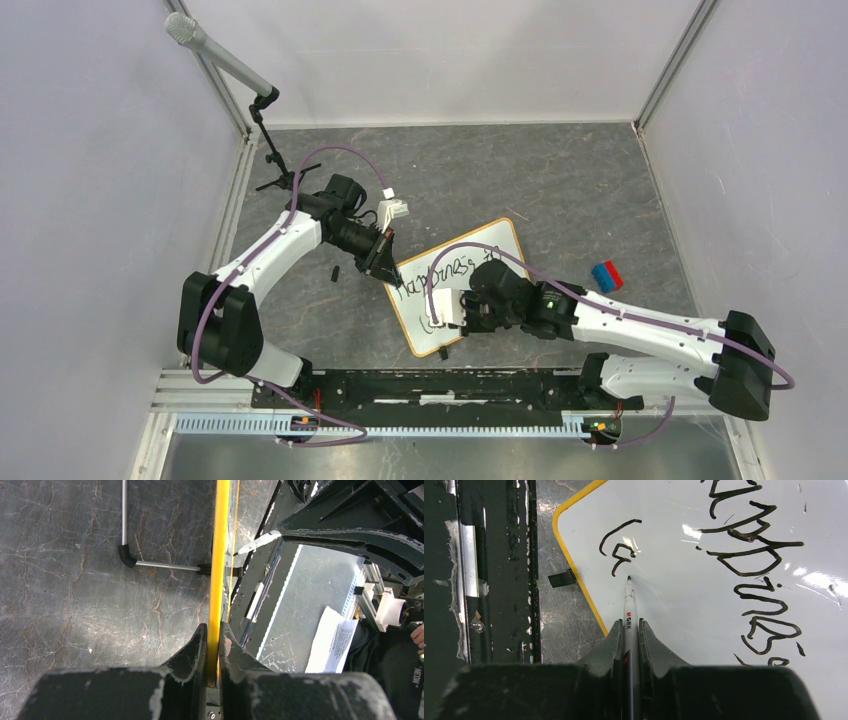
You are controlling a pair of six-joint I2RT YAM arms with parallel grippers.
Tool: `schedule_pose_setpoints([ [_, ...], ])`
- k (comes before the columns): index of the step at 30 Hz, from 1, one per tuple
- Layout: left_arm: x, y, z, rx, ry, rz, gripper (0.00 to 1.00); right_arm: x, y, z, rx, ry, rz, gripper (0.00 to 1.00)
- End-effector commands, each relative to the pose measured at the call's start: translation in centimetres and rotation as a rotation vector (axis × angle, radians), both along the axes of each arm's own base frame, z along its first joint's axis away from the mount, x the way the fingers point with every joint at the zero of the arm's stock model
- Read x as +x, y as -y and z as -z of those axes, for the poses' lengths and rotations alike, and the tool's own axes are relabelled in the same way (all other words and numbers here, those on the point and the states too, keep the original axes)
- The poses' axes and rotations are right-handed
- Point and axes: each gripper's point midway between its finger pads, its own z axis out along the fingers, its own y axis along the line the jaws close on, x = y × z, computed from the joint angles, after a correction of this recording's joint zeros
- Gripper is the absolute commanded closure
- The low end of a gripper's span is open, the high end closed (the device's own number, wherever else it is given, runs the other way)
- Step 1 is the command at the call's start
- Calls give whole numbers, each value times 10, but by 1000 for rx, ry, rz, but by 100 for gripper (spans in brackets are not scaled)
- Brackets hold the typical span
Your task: Write a sentence on the whiteboard
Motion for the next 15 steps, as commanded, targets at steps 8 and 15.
schedule_pose_setpoints([
  [8,-1,-18,25,148,10,-30,98,17,-11,-20,66,40,70,100],
  [15,-1,-17,26,150,4,-31,98,23,-3,-22,75,34,103,100],
])
